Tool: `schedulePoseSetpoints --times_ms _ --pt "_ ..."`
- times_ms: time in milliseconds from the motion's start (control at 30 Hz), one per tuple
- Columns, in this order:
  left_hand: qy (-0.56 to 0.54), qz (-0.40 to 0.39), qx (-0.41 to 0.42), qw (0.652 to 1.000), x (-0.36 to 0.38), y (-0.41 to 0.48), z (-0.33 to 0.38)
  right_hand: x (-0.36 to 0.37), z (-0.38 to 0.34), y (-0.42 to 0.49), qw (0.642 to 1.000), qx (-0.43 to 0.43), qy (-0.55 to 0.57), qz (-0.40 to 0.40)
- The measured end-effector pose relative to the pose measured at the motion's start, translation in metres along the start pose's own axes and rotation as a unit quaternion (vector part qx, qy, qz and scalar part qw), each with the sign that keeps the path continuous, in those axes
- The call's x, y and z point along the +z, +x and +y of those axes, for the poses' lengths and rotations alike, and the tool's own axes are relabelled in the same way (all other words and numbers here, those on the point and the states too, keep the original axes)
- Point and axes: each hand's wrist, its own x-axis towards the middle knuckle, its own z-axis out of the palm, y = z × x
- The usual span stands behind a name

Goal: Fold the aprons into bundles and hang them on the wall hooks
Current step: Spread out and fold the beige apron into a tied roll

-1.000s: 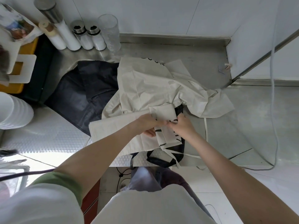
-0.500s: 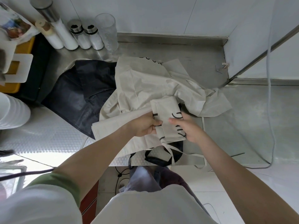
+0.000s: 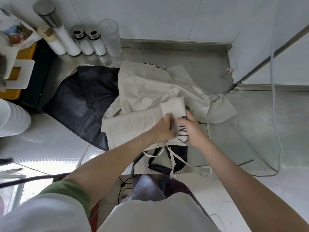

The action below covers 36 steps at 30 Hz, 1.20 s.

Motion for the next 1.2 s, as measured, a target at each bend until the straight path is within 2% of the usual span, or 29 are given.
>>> schedulePoseSetpoints --times_ms 67,133,200,333,400,500,600,667,767,900,1000,1067,1200 --pt "-0.165 -0.019 -0.032 0.986 -0.006 -0.004 0.003 0.007 -0.002 -0.004 0.996 0.026 0.063 -0.062" --pt "-0.345 -0.034 -0.075 0.935 -0.015 -0.01 0.003 0.011 0.002 -0.006 0.991 0.031 0.059 -0.112" --pt "-0.41 -0.053 -0.075 0.908 -0.022 -0.013 -0.006 0.017 0.006 -0.006 0.987 0.017 0.048 -0.15" --pt "-0.415 -0.026 -0.108 0.903 -0.027 -0.017 -0.02 0.031 0.018 -0.005 0.981 -0.005 -0.025 -0.193" --pt "-0.434 0.019 -0.123 0.892 -0.03 -0.021 -0.028 0.039 0.023 -0.003 0.981 -0.042 -0.121 -0.144" --pt "-0.435 0.088 -0.162 0.881 -0.036 -0.025 -0.042 0.046 0.028 0.007 0.978 -0.058 -0.201 -0.018" --pt "-0.367 0.135 -0.2 0.898 -0.039 -0.027 -0.053 0.046 0.03 0.016 0.972 -0.025 -0.232 0.013" --pt "-0.334 0.162 -0.207 0.905 -0.038 -0.026 -0.059 0.046 0.03 0.017 0.975 0.013 -0.224 -0.009" --pt "-0.34 0.153 -0.205 0.905 -0.036 -0.025 -0.063 0.044 0.026 0.015 0.978 0.049 -0.195 -0.048" --pt "-0.421 0.128 -0.19 0.878 -0.035 -0.027 -0.058 0.041 0.022 0.01 0.986 0.076 -0.079 -0.128" --pt "-0.456 0.11 -0.163 0.868 -0.032 -0.028 -0.05 0.041 0.018 0.006 0.985 0.092 -0.031 -0.145" --pt "-0.435 0.125 -0.162 0.877 -0.029 -0.025 -0.044 0.041 0.016 0.005 0.984 0.1 -0.018 -0.149" --pt "-0.317 0.155 -0.171 0.92 -0.026 -0.024 -0.031 0.039 0.008 0.002 0.985 0.083 0.007 -0.15"
